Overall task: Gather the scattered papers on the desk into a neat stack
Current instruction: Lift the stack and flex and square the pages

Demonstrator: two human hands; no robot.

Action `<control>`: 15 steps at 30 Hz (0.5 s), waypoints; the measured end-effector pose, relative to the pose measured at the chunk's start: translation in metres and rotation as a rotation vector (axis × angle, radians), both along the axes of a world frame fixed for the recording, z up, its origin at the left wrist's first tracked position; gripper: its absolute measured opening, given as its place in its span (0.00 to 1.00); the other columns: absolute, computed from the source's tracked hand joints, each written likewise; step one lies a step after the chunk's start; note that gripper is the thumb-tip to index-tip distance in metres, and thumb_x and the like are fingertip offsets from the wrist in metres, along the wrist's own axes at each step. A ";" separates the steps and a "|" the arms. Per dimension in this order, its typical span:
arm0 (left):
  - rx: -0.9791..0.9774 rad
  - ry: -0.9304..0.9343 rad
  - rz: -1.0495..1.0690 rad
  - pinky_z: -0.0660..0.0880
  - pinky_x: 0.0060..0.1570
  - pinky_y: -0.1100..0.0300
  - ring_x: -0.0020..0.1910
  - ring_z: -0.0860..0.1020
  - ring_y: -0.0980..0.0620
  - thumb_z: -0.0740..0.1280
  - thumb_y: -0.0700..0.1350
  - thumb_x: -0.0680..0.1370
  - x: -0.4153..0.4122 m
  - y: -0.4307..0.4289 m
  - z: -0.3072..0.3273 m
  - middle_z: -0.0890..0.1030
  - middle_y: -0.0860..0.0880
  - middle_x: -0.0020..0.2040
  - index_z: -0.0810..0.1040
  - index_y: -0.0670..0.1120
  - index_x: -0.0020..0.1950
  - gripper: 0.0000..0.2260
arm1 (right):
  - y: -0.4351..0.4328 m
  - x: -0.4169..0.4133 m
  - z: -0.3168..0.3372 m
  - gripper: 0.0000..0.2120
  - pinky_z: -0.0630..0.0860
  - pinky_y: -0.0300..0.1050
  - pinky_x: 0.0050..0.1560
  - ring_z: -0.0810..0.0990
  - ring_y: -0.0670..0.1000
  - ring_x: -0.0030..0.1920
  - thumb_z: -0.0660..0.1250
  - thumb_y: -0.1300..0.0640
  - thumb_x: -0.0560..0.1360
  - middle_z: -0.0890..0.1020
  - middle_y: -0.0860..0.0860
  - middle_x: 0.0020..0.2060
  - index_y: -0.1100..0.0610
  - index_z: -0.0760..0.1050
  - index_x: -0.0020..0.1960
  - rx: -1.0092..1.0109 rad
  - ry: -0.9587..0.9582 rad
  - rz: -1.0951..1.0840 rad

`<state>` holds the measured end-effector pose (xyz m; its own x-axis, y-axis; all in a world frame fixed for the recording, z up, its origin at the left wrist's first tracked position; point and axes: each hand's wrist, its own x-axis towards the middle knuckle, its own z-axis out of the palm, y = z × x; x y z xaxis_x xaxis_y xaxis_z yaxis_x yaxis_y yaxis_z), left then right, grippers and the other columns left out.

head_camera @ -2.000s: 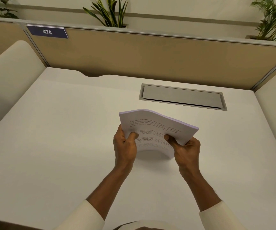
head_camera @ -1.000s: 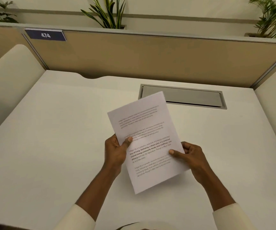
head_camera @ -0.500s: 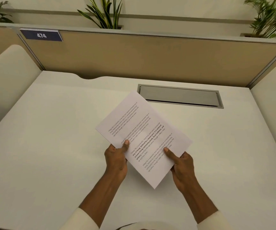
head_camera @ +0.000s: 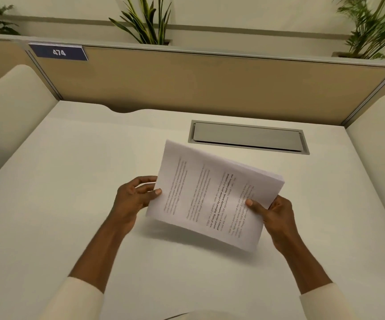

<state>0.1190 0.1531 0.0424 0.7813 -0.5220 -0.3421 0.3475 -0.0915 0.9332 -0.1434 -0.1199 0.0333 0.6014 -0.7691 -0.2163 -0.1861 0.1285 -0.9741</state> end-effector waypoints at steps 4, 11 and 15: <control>0.127 -0.081 -0.255 0.85 0.55 0.50 0.58 0.90 0.44 0.81 0.40 0.76 0.006 -0.007 0.006 0.91 0.47 0.58 0.86 0.48 0.64 0.17 | -0.004 0.007 0.007 0.08 0.89 0.55 0.48 0.91 0.49 0.44 0.81 0.59 0.74 0.92 0.46 0.45 0.50 0.87 0.52 -0.125 0.102 0.077; 0.057 -0.261 0.052 0.83 0.47 0.66 0.49 0.89 0.60 0.74 0.34 0.81 -0.009 -0.040 -0.004 0.91 0.59 0.49 0.86 0.51 0.59 0.13 | 0.013 0.024 0.006 0.14 0.86 0.39 0.48 0.88 0.46 0.49 0.78 0.61 0.77 0.89 0.47 0.51 0.55 0.85 0.62 -0.276 0.018 -0.015; 0.080 -0.312 0.128 0.82 0.45 0.72 0.48 0.88 0.65 0.74 0.35 0.82 -0.017 -0.049 -0.019 0.90 0.65 0.47 0.85 0.54 0.59 0.13 | 0.017 0.025 0.002 0.17 0.81 0.27 0.44 0.87 0.33 0.47 0.79 0.61 0.76 0.88 0.30 0.42 0.39 0.82 0.52 -0.203 -0.024 -0.059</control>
